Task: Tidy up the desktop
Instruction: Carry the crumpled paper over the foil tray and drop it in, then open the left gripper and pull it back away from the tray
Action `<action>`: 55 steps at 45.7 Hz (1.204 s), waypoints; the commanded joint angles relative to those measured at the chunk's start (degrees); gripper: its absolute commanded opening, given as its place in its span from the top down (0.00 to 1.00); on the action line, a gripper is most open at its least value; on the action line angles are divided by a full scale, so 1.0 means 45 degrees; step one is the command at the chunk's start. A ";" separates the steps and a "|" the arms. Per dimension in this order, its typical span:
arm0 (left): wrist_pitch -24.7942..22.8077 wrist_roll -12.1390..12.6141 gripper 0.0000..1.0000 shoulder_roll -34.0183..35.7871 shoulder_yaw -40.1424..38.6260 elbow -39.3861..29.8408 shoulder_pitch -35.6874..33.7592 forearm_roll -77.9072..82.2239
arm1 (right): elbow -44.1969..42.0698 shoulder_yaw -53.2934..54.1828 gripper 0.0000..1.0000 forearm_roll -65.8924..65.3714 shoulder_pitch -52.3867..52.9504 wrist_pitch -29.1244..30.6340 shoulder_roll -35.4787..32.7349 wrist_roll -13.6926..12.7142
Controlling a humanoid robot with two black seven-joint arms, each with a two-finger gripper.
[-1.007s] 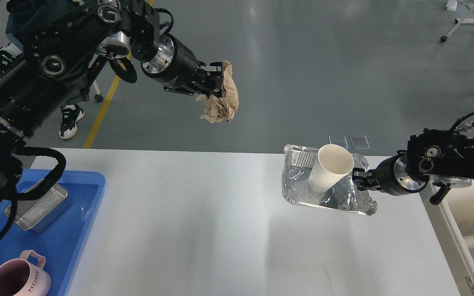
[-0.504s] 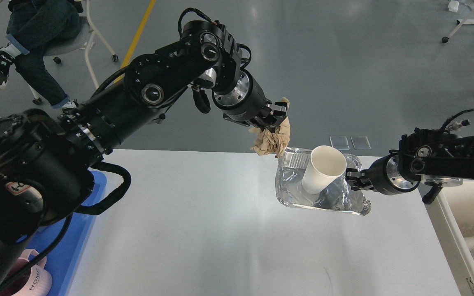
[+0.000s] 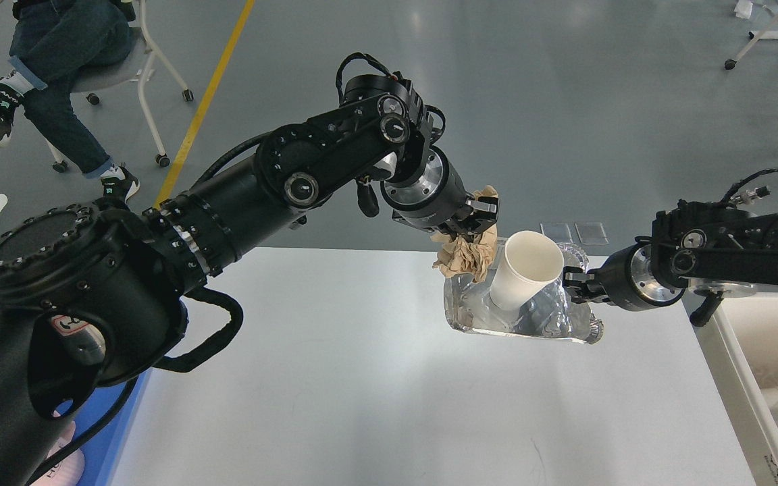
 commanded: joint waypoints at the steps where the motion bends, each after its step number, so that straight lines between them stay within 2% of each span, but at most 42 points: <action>1: 0.0000 -0.0019 1.00 -0.0019 0.0040 -0.0001 0.0168 0.0020 | 0.0001 -0.0001 1.00 0.0002 0.0047 0.0001 0.0046 0.0002; 7: 0.0000 -0.0019 1.00 0.0000 0.0060 -0.0001 0.0285 0.0001 | 0.0001 0.0019 1.00 0.0002 0.0086 0.0001 0.0046 0.0002; 11: 0.0019 0.0001 0.88 0.0000 0.0138 -0.0001 0.0285 -0.0058 | 0.0001 0.0019 1.00 0.0002 0.0106 0.0001 0.0046 0.0002; 14: 0.0000 0.0059 0.68 0.0000 0.0138 -0.0001 0.0266 -0.0078 | 0.0001 0.0019 1.00 0.0002 0.0145 0.0001 0.0027 0.0002; 20: -0.0157 0.0177 0.39 0.0039 0.0118 -0.0020 0.0247 -0.0234 | 0.0021 -0.0001 1.00 0.0002 0.0164 0.0040 -0.0012 0.0002; 21: -0.0176 0.0177 0.29 0.0039 0.0099 -0.0001 0.0247 -0.0292 | 0.0021 0.0018 1.00 0.0002 0.0164 0.0040 -0.0032 0.0002; 23: -0.0176 0.0196 0.00 0.0059 0.0040 -0.0001 0.0227 -0.0409 | 0.0021 -0.0001 1.00 0.0002 0.0164 0.0040 -0.0051 0.0002; 46: 0.0234 0.0196 0.00 0.0371 -0.0077 -0.0001 0.0657 -0.2148 | 0.0021 -0.0020 1.00 0.0002 0.0145 0.0040 -0.0110 0.0002; 55: 0.0039 0.0060 0.00 0.1405 -0.0213 -0.0040 0.0754 -0.2226 | 0.0040 -0.0020 1.00 0.0002 0.0145 0.0040 -0.0110 0.0002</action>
